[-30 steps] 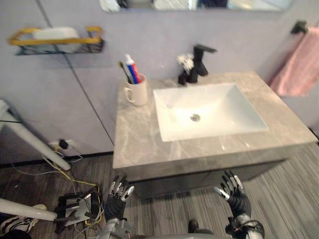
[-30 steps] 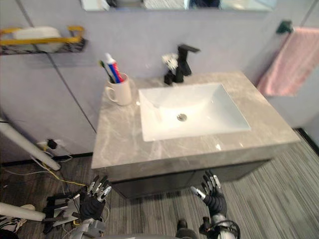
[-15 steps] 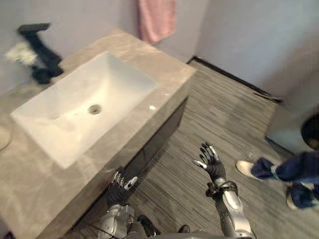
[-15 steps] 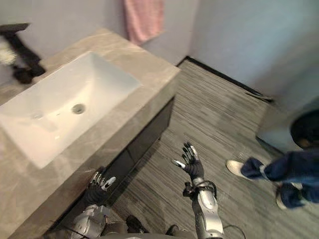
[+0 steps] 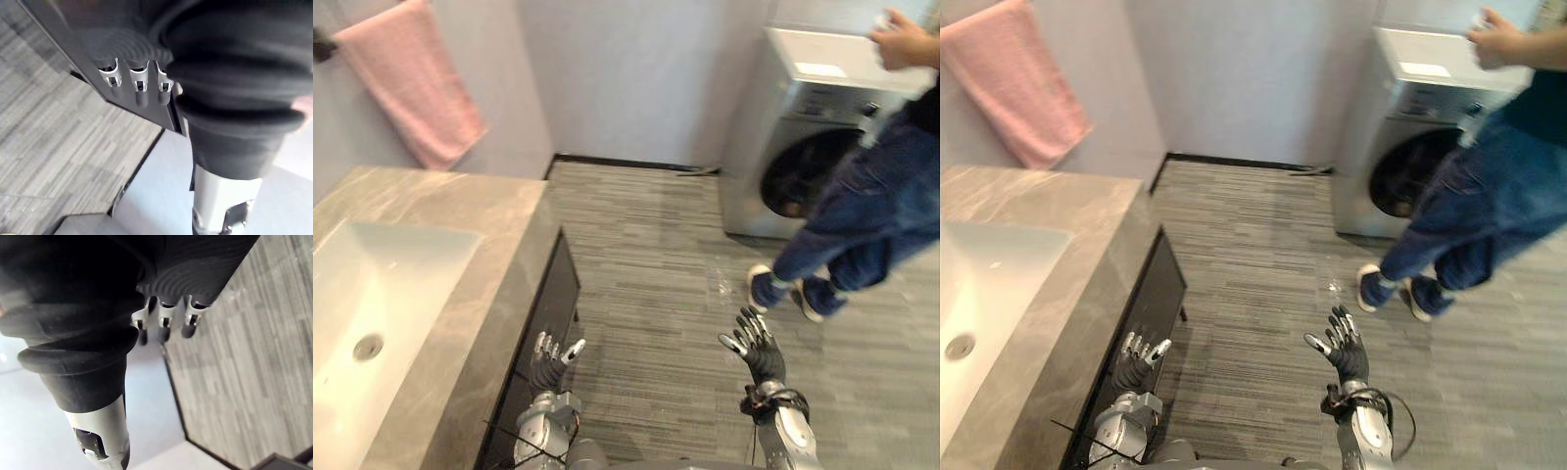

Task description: Organize washtable

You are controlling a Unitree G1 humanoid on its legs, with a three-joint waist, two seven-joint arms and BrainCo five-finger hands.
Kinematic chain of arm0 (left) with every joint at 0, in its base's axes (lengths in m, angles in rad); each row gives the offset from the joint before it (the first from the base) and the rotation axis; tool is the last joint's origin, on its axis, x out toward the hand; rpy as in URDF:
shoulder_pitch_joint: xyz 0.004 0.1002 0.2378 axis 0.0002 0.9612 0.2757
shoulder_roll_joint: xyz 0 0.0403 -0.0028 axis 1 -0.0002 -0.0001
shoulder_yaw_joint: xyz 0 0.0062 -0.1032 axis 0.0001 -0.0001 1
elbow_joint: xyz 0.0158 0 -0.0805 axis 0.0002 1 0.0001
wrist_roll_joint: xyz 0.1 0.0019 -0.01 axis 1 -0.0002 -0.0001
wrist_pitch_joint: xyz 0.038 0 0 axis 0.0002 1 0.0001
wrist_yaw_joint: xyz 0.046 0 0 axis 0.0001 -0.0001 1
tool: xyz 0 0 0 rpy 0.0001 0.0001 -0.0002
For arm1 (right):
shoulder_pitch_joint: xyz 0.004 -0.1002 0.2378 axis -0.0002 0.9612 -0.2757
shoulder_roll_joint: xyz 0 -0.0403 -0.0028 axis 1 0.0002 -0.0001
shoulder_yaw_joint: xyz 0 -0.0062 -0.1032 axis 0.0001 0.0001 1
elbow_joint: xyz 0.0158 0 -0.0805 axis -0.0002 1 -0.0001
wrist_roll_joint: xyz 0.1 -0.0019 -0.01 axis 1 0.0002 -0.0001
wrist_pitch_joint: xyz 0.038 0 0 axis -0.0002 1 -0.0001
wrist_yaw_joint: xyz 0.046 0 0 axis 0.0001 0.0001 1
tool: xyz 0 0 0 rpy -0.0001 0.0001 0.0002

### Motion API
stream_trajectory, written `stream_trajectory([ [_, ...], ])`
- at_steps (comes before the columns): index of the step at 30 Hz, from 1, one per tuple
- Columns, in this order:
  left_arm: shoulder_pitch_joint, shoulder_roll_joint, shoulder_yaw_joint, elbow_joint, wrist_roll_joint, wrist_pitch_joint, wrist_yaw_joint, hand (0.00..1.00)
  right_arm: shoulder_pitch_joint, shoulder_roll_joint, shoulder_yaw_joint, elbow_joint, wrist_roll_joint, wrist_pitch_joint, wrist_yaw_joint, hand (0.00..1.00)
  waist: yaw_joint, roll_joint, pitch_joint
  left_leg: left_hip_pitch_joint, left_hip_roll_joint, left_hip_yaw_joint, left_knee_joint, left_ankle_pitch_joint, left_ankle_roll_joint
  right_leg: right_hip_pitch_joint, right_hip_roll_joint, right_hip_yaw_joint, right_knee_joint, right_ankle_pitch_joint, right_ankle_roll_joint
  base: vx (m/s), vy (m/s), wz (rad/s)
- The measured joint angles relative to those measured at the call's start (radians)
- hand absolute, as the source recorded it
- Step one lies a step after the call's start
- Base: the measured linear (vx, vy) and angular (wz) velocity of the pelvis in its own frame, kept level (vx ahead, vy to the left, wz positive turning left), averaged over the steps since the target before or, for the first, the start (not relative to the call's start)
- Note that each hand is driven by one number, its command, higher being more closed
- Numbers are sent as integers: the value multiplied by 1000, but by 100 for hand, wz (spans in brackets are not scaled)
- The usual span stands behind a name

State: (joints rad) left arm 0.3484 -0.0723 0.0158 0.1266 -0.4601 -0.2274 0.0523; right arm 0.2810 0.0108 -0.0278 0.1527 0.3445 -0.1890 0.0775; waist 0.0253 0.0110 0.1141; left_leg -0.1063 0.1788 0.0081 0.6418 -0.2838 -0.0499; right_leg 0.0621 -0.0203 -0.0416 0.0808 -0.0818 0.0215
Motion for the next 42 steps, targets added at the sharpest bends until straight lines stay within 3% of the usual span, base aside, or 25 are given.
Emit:
stream_trajectory([
  [1, 0, -1, 2, -1, -1, -8, 3, 0, -1, -2, 1, 4, 2, 0, 1, 0, 5, 7, -7, 29, -25, -26, -35, -1, -5, -13, 1, 29, 9, 3, 7, 24, 156, -123],
  [3, 2, -2, 11, -9, -12, -24, 18, 0, 6, -10, 26, 4, 10, 0, 13, 0, -1, -34, -22, 68, -92, -89, -122, -5, -3, -53, -24, 118, -13, 34, 45, 31, 216, -107],
  [7, -1, 0, -26, -26, -10, -24, 15, 0, 22, -3, 37, -4, 9, 0, 16, 0, -12, -43, -24, 124, -101, -35, -234, -29, 25, -94, -34, 170, -17, 80, 56, -11, 216, -53],
  [14, 24, -1, -33, -60, -9, -23, 14, 0, 62, 45, 38, -63, 39, 1, 23, 0, -7, -68, -35, 174, -130, 90, -352, -38, 41, -155, -50, 263, -48, 143, 87, -40, 114, -53],
  [16, 22, -1, -36, -60, -8, -21, 14, 0, 61, 46, 38, -63, 39, 1, 27, 0, -8, -67, -35, 174, -131, 123, -353, -60, 68, -174, -44, 282, -51, 153, 101, -67, 62, -64],
  [21, 21, 0, -48, -61, 12, -17, 14, 0, 93, 54, 39, -107, 52, 3, 35, 0, -8, -66, -32, 196, -128, 249, -351, -82, 80, -211, -12, 352, -55, 216, 97, -100, 40, -80],
  [23, 15, 1, -53, -61, 42, -12, 15, 0, 125, 60, 37, -172, 79, 3, 37, 0, -11, -63, -28, 186, -115, 342, -326, -108, 86, -243, 16, 399, -81, 288, 98, -166, 56, -129],
  [25, -10, 3, -57, -60, 43, -3, 16, 0, 136, 64, 37, -186, 88, 3, 37, 0, -12, -46, -13, 168, -83, 439, -298, -122, 97, -268, 46, 395, -126, 391, 77, -150, 45, -123],
  [26, -20, 3, -57, -61, 43, -2, 17, 0, 132, 65, 38, -186, 88, 3, 37, 0, -9, -40, -11, 165, -64, 474, -291, -125, 102, -279, 57, 363, -129, 400, 59, -55, -1, -116],
  [27, -48, 3, -61, -58, 43, 3, 19, 0, 139, 70, 40, -186, 88, 5, 37, 0, -15, -30, -4, 171, -32, 555, -284, -126, 102, -336, 50, 119, 19, 288, -5, -24, -1, -118],
  [28, -53, 4, -66, -59, 43, 3, 23, 0, 138, 69, 42, -186, 88, 5, 37, 0, -12, -25, -2, 181, -21, 593, -284, -126, 102, -350, 31, 3, 90, 240, -21, -7, 3, -174],
  [29, -49, 4, -75, -60, 42, 4, 35, 0, 131, 62, 64, -188, 87, 3, 38, 0, -16, -20, 2, 225, -21, 687, -293, -125, 103, -349, -44, -265, 269, 105, -81, -12, 18, -157],
  [30, -41, 4, -77, -60, 42, 4, 38, 0, 126, 58, 77, -188, 86, 3, 38, 0, -19, -20, 1, 246, -27, 723, -298, -125, 103, -340, -80, -348, 337, 58, -102, -9, 6, -210],
  [31, -26, 4, -77, -61, 42, 4, 41, 0, 113, 54, 103, -186, 85, 3, 43, 0, -26, -26, -4, 278, -45, 793, -298, -126, 103, -319, -140, -474, 446, -26, -149, 8, -12, -196],
  [32, -15, 5, -74, -64, 41, 3, 42, 0, 92, 45, 123, -175, 79, 2, 55, 0, -33, -31, -8, 291, -61, 830, -295, -126, 103, -313, -163, -551, 459, -60, -155, 18, -57, -203],
  [33, -13, 4, -68, -62, 41, 6, 42, 0, 71, 37, 130, -159, 71, 3, 63, 0, -37, -39, -13, 295, -67, 849, -293, -126, 103, -314, -167, -594, 446, -62, -159, 33, -95, -205],
  [35, -19, 2, -42, -59, 40, 8, 43, 0, -10, 1, 143, -78, 48, 3, 78, 0, -51, -16, -22, 291, -79, 921, -301, -127, 100, -319, -128, -682, 369, -68, -159, 70, -92, -194],
  [37, -43, 2, -25, -50, 39, 11, 43, 0, -27, -26, 144, -16, 39, 11, 78, 0, -80, -1, -18, 298, -70, 961, -270, -115, 77, -315, -85, -637, 319, -59, -154, 91, -37, -105],
  [40, -54, 2, -6, -8, 40, 14, 44, 0, -15, -26, 149, 4, 38, 25, 85, 0, -68, -7, -19, 289, 19, 992, -119, -112, 37, -250, -9, -540, 178, -8, -171, 112, -23, -97],
  [42, -51, 1, -7, 7, 39, 20, 45, 0, -19, -21, 149, 21, 38, 22, 100, 0, -82, -7, -19, 289, 81, 1043, -131, -109, 30, -235, 5, -496, 140, 15, -164, 39, -1, -89],
])
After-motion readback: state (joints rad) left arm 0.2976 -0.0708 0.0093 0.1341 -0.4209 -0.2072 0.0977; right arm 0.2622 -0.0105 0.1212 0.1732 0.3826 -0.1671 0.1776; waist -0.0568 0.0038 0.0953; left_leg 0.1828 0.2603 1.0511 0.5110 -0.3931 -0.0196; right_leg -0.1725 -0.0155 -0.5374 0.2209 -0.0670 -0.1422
